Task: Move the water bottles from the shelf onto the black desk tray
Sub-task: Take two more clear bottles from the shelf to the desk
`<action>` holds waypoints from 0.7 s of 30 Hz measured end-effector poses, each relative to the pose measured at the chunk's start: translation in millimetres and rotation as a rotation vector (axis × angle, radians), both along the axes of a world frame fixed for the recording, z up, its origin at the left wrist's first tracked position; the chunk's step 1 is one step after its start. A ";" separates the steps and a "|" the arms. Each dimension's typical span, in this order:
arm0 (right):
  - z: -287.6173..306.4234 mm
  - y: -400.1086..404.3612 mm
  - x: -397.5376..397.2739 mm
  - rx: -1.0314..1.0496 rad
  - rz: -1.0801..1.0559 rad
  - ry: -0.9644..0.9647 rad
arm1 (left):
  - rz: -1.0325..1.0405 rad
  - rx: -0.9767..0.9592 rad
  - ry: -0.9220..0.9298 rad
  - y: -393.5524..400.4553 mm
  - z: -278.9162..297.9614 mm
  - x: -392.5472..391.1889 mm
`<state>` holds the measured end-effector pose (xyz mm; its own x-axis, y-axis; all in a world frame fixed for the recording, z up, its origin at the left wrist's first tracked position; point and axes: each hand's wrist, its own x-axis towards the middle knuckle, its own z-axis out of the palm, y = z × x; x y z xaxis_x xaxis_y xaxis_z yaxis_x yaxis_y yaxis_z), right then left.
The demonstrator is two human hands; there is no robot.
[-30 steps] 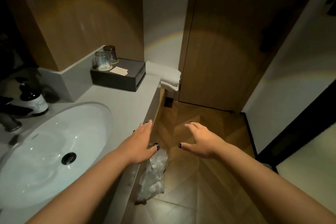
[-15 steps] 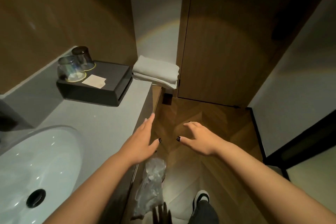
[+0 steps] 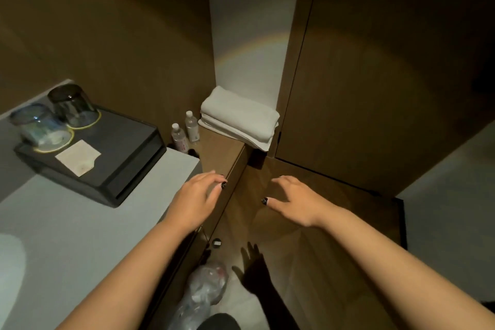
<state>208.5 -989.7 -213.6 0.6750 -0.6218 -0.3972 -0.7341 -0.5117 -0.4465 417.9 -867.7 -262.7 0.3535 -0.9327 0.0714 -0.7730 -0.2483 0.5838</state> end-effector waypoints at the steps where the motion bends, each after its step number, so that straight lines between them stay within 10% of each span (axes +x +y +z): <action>1: -0.3 -12.9 5.4 0.006 0.019 -0.004 | 0.017 0.010 -0.002 -10.3 -0.2 4.1; 21: -5.5 -261.7 209.7 0.054 0.234 0.012 | 0.238 0.089 0.111 -225.1 -12.7 161.8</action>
